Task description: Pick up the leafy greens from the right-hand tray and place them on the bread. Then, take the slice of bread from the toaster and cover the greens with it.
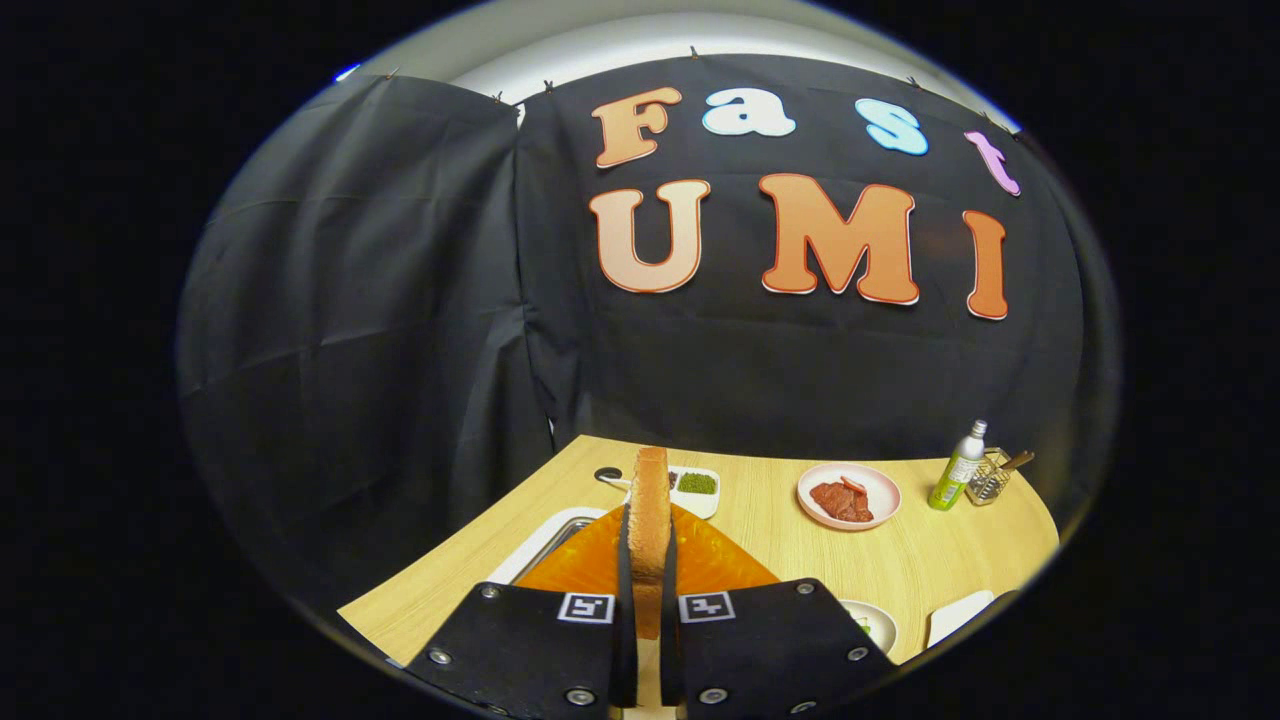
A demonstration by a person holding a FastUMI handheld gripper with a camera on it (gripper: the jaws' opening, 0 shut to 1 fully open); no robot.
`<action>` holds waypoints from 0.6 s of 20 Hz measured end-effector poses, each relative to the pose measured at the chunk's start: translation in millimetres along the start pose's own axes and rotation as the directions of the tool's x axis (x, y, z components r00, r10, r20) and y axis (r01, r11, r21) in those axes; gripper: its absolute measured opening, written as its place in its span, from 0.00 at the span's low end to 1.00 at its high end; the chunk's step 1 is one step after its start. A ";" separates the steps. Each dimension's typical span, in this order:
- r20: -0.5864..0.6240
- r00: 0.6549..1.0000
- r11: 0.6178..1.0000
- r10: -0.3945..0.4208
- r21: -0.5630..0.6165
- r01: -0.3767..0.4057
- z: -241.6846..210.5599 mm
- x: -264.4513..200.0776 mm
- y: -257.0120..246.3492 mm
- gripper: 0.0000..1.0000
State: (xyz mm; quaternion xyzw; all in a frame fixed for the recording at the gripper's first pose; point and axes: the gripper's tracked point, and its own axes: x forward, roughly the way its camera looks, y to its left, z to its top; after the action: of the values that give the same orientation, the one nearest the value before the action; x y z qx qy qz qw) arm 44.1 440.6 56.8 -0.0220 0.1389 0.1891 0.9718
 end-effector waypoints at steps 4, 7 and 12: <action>-0.015 1.000 1.000 -0.016 0.000 0.016 -13.5 -9.2 -24.5 0.09; -0.026 0.999 1.000 -0.025 0.004 0.025 -26.2 -17.0 -43.3 0.09; -0.057 0.998 0.998 -0.027 0.049 0.030 -53.6 -24.5 -72.9 0.09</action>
State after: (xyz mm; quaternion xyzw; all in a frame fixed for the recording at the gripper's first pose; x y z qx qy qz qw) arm 35.5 359.1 11.5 -0.0049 0.1706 0.1710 0.9704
